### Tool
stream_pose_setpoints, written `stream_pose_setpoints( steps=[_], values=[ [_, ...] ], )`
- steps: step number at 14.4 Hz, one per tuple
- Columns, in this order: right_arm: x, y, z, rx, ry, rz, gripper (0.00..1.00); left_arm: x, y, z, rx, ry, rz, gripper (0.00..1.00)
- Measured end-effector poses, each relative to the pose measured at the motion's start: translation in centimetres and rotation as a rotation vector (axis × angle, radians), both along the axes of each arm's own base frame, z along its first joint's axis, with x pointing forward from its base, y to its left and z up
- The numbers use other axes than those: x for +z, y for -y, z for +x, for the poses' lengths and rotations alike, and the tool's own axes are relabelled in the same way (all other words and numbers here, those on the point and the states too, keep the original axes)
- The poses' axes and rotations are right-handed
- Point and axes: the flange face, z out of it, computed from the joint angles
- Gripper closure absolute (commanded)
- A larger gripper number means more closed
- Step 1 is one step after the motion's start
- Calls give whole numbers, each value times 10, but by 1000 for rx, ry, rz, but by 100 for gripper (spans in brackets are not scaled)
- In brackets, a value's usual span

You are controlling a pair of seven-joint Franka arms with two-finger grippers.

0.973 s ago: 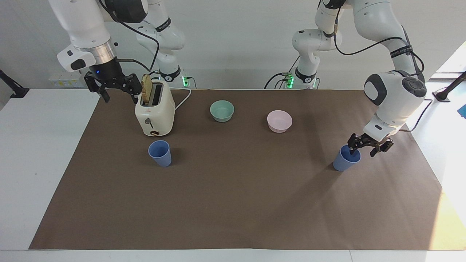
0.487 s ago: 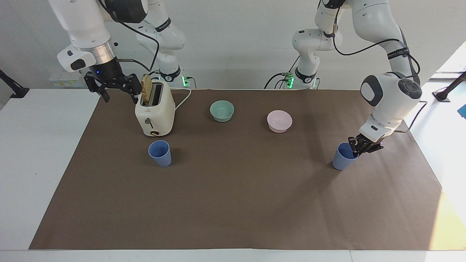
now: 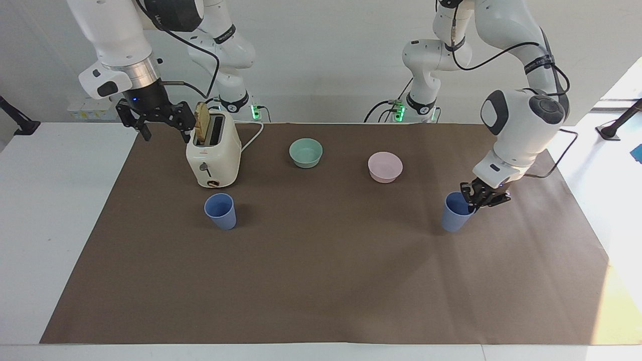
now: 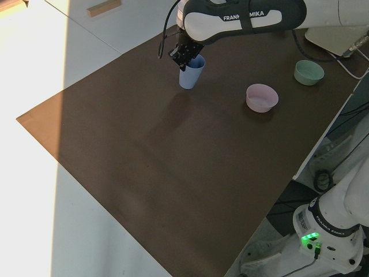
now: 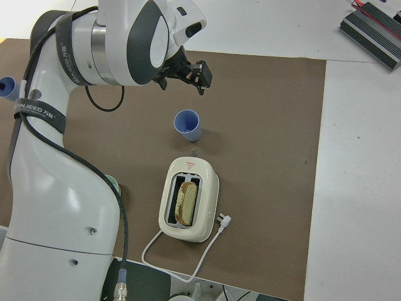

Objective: Stack blue cups with both arms
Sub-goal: 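Close the left gripper on the blue cup's rim, then carry the blue cup to the table center and release it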

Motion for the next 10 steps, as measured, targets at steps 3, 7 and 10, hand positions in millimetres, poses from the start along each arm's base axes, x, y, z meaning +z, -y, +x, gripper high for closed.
stream_pose_setpoints(
  steps=[3,7,10],
  values=[
    [0,0,0,0,0,0,0,-5,92,-22,46,-23,-15,100],
    [0,0,0,0,0,0,0,-24,178,-53,110,-22,-35,100],
    [0,0,0,0,0,0,0,-44,228,-73,125,-10,-53,100]
  ],
)
